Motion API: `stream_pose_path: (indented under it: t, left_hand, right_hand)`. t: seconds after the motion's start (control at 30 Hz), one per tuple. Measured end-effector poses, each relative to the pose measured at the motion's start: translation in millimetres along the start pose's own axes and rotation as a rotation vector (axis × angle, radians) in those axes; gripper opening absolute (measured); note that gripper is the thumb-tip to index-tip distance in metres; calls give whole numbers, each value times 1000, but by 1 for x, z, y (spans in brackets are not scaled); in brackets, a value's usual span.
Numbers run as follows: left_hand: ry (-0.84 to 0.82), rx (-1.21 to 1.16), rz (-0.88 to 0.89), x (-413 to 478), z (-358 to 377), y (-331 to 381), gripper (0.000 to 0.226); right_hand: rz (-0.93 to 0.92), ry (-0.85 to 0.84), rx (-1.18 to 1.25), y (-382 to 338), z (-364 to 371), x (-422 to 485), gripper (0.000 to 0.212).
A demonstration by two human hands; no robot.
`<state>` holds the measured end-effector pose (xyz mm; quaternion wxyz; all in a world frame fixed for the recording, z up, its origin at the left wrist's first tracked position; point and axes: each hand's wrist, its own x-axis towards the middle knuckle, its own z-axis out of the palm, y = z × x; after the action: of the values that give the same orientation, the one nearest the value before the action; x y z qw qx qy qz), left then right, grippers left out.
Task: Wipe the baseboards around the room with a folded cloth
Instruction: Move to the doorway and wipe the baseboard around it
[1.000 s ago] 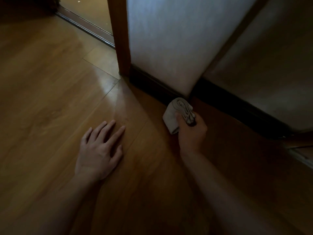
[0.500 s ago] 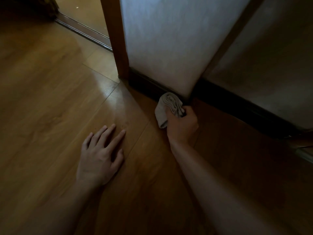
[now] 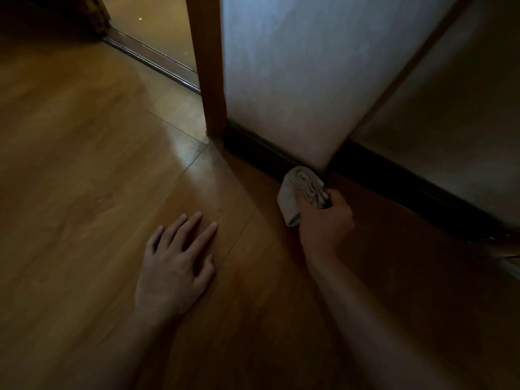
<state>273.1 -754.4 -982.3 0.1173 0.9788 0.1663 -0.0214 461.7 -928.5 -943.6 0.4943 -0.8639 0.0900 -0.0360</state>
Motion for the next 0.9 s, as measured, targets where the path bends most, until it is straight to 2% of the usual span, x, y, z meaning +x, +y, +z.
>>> stream_pose_path:
  t: [0.07,0.27,0.43,0.6,0.7,0.77,0.9]
  left_hand:
    - [-1,7,6,0,0,-1,60]
    - [-11,-3,12,1,0,-1,60]
    - [-29,-4,7,0,-4,0,60]
    - [-41,-46,-12,7,-5,10,63]
    - [-74,-74,70,15,-3,38,64]
    - [-94,-83,115,19,2,61,64]
    - [-43,-45,82,23,13,86,63]
  right_hand:
    - [-14,25,-27,4,-5,0,27]
    - [24,-51,-51,-11,9,-2,23]
    - [-5,-15,-97,11,-28,3,24]
    - [-53,-12,-33,30,-50,10,16]
    - [-39,34,39,39,-57,15,5]
    - [-13,62,74,38,-55,22,15]
    - [-28,56,123,25,-43,30,25]
